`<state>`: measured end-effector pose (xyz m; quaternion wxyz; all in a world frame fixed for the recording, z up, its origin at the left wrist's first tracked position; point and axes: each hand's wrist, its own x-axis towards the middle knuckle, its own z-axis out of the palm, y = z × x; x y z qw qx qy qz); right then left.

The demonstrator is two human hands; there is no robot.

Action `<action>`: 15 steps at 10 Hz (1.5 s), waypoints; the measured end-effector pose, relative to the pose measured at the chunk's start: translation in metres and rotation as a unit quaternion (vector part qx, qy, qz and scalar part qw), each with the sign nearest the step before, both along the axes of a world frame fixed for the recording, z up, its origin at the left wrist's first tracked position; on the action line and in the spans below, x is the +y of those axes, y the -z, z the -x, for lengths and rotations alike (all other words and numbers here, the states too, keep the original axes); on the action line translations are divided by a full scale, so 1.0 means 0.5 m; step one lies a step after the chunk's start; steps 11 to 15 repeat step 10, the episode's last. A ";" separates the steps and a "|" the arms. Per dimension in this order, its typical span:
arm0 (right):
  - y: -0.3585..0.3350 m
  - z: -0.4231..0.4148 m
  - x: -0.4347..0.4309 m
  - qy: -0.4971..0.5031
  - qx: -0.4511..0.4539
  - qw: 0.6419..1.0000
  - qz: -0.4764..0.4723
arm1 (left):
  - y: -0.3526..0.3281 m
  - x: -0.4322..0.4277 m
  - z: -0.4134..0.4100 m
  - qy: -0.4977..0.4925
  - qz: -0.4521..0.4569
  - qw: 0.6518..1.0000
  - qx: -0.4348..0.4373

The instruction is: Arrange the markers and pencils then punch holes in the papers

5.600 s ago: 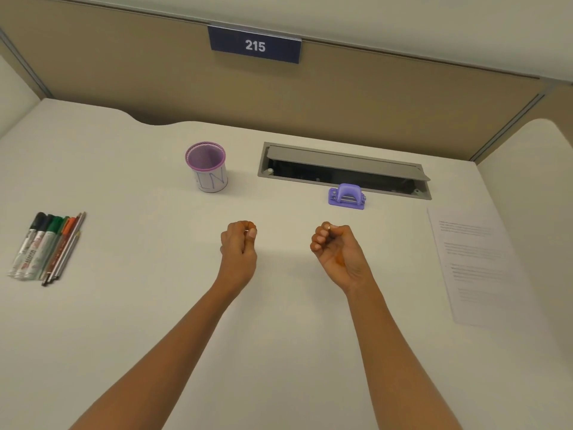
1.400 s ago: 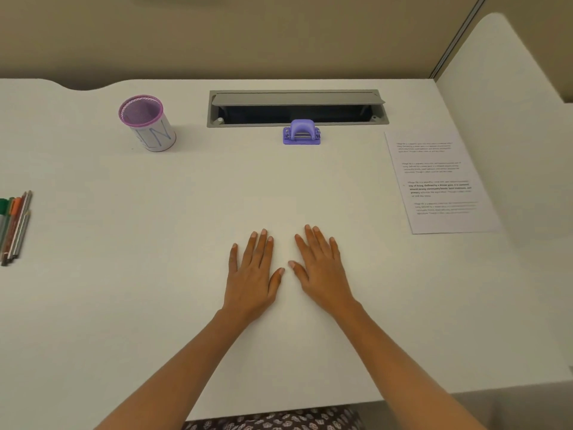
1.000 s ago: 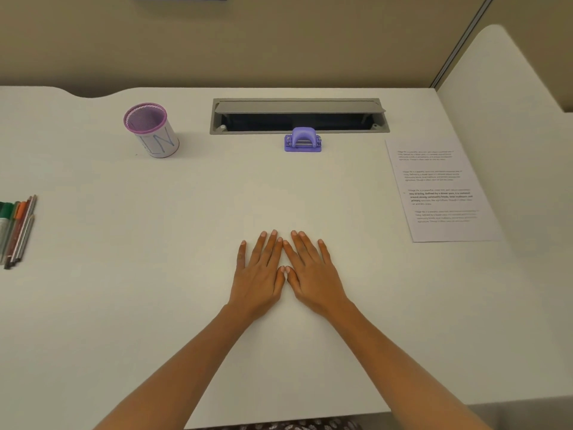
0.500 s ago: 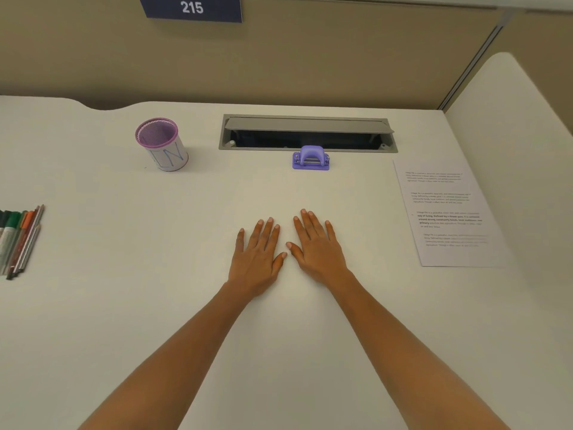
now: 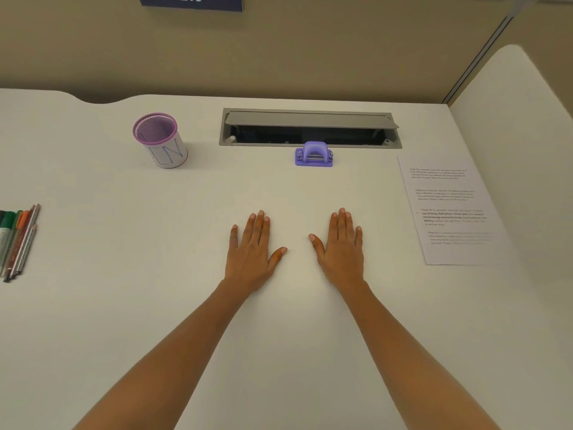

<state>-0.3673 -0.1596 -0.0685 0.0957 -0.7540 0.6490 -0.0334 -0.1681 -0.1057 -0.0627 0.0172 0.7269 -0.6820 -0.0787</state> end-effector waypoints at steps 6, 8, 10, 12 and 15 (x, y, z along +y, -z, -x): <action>-0.007 0.000 0.002 0.002 -0.016 1.000 0.010 | 0.005 0.020 0.004 -0.027 0.022 0.999 0.023; -0.029 -0.007 -0.012 -0.019 -0.009 0.999 0.027 | -0.031 0.004 0.009 -0.063 0.051 0.997 -0.004; -0.083 -0.029 -0.054 -0.018 -0.034 0.997 0.064 | -0.094 -0.053 0.034 -0.078 0.114 0.990 -0.027; -0.083 -0.029 -0.054 -0.018 -0.034 0.997 0.064 | -0.094 -0.053 0.034 -0.078 0.114 0.990 -0.027; -0.083 -0.029 -0.054 -0.018 -0.034 0.997 0.064 | -0.094 -0.053 0.034 -0.078 0.114 0.990 -0.027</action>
